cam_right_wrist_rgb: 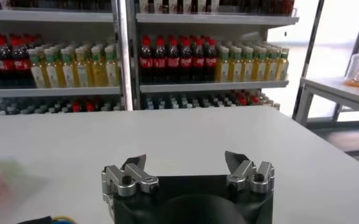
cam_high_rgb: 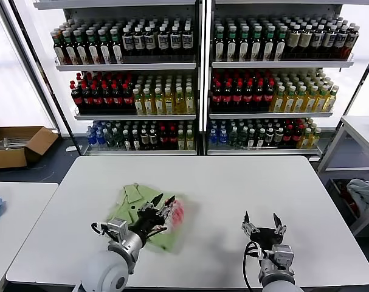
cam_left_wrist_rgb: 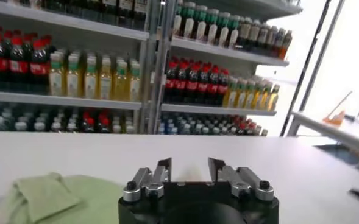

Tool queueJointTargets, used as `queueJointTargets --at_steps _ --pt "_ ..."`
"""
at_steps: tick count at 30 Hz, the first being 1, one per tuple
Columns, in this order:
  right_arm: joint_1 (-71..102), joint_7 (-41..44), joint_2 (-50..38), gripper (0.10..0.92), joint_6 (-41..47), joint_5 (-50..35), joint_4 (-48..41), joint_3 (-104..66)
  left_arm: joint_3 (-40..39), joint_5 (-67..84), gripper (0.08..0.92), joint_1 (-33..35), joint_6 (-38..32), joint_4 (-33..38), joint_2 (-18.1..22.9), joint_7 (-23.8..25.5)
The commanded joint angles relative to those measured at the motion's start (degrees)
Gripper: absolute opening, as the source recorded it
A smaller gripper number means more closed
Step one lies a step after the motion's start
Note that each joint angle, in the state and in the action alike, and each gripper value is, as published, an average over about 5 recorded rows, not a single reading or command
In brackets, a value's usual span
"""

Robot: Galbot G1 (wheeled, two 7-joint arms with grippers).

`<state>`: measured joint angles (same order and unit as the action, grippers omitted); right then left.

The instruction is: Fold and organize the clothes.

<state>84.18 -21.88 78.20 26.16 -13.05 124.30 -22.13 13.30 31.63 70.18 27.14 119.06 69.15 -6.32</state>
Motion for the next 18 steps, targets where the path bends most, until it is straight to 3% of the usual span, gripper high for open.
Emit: queueJointTargets --at_steps 1,9,13,18 --pt "-3.91 0.24 -0.18 0.823 1.96 -14.22 -0.46 3.02 1.04 4.54 0.506 0.31 -1.19 1.91 2.96 -4.43" --pt "-14.56 -3.45 -1.95 0.823 6.66 -34.93 -2.35 12.4 9.07 -2.48 0.731 3.24 -0.21 4.09 -1.96 -6.35" --pt "-18.38 -6.87 -1.65 0.823 7.02 -37.35 -5.31 17.7 11.75 -3.7 0.81 4.68 -0.1 4.67 -2.56 -7.12" --pt "-21.51 -9.1 -0.93 0.823 7.02 -37.79 -11.45 22.34 14.14 -4.15 0.822 5.85 0.02 4.96 -3.18 -7.68"
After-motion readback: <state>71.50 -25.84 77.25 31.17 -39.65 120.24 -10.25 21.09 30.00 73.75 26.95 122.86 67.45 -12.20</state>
